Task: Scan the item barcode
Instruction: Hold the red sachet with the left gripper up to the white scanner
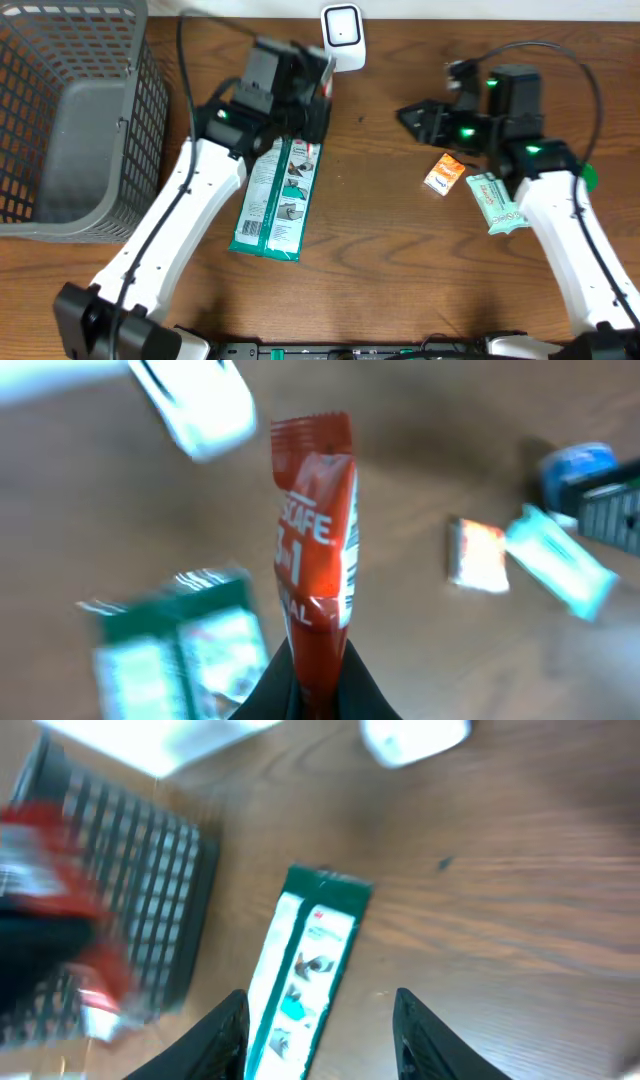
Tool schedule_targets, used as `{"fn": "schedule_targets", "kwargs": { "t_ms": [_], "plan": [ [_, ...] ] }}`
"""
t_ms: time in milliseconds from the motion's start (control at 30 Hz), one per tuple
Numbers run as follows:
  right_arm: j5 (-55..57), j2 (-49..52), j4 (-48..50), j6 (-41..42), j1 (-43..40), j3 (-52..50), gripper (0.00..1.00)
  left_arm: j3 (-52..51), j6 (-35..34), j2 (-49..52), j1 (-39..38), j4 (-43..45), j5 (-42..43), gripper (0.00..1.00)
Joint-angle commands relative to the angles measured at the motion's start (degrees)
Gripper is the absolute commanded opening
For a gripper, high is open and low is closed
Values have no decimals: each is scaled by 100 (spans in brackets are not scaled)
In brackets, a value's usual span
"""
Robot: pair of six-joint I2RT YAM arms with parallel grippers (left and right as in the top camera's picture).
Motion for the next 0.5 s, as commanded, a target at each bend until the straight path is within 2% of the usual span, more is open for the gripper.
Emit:
{"fn": "schedule_targets", "kwargs": {
  "t_ms": [0, 100, 167, 233, 267, 467],
  "plan": [
    [-28, -240, -125, -116, -529, 55, 41, 973, 1029, 68, -72, -256, -1390, 7],
    [-22, -245, -188, -118, -994, 55, 40, 1611, 1285, 457, -70, -487, -1801, 7],
    [74, -245, -197, -118, -1207, 55, 53, 1919, 1423, 811, -70, -437, -1989, 7],
    [205, -245, -247, -118, -1364, 55, 78, 2120, 1513, 1176, -72, -247, -2277, 7],
    [262, -245, -323, -116, -1410, 52, 99, 2140, 1611, 1344, -72, -59, -2452, 7],
    [758, -245, -647, -116, -1438, 50, 99, 2140, 2719, 2459, -72, 1440, -3257, 7]
  ]
}}
